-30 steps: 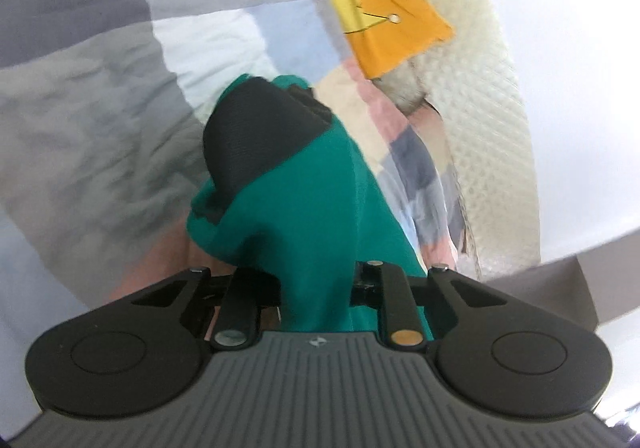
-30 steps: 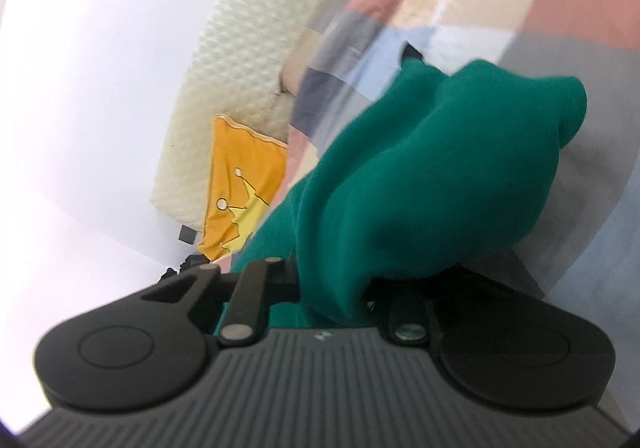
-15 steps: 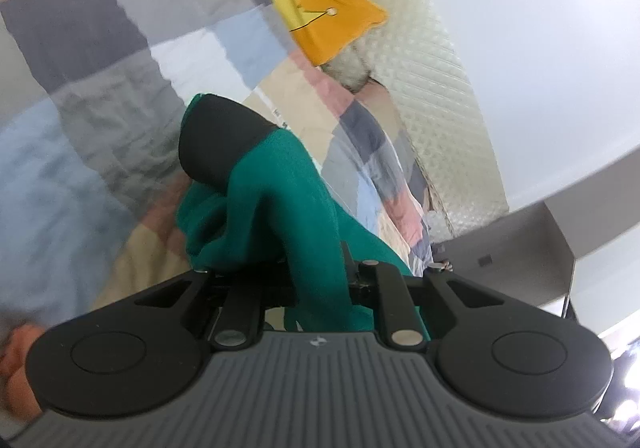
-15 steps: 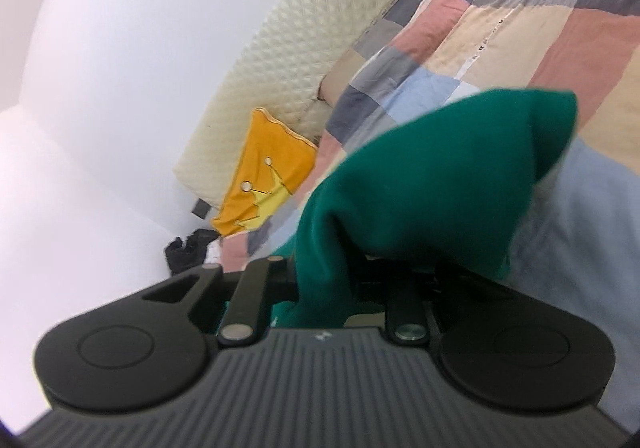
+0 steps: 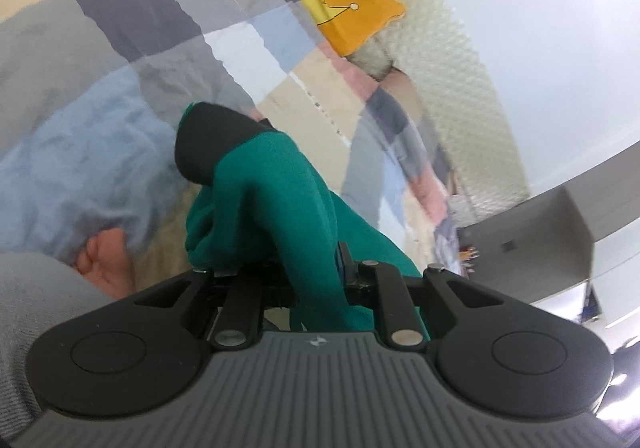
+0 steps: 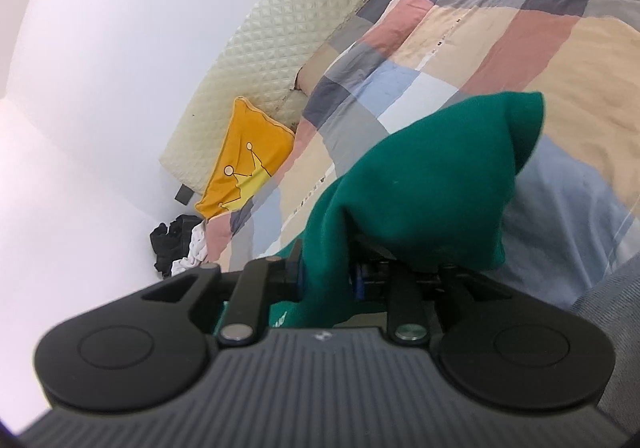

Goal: Fold large clothes

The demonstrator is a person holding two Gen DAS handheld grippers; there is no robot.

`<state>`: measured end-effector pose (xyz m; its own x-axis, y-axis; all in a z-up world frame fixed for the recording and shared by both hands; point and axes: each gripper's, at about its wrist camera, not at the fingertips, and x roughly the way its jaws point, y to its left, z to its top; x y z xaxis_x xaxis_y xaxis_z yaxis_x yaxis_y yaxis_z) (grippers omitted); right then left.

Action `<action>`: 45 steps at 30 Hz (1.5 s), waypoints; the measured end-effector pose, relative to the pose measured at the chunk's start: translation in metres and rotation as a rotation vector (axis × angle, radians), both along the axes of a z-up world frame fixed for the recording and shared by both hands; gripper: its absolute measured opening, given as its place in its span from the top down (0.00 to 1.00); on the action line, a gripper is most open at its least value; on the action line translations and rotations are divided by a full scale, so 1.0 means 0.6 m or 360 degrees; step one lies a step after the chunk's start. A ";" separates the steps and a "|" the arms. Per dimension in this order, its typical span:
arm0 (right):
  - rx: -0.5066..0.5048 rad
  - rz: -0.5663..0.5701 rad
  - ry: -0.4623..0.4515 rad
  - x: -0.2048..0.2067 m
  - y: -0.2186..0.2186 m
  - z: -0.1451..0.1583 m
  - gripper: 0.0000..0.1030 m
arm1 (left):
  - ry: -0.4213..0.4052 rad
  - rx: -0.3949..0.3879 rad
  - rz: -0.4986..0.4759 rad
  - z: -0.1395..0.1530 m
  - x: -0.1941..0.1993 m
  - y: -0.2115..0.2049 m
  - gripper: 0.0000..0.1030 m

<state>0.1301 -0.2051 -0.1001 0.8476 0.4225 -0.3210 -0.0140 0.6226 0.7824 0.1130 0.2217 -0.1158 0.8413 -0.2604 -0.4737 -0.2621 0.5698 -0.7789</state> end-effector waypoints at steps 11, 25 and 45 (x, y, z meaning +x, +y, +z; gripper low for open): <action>0.0175 -0.0165 0.0079 0.088 -0.020 0.004 0.49 | 0.0225 0.0004 0.0079 -0.004 0.141 0.007 0.74; -0.0140 -0.0177 0.0155 0.251 0.009 -0.047 0.51 | 0.0428 0.0094 0.0075 -0.039 0.350 0.007 0.67; -0.0411 -0.0036 0.0336 0.410 0.033 -0.176 0.53 | 0.0313 0.0106 -0.0165 -0.117 0.507 0.013 0.64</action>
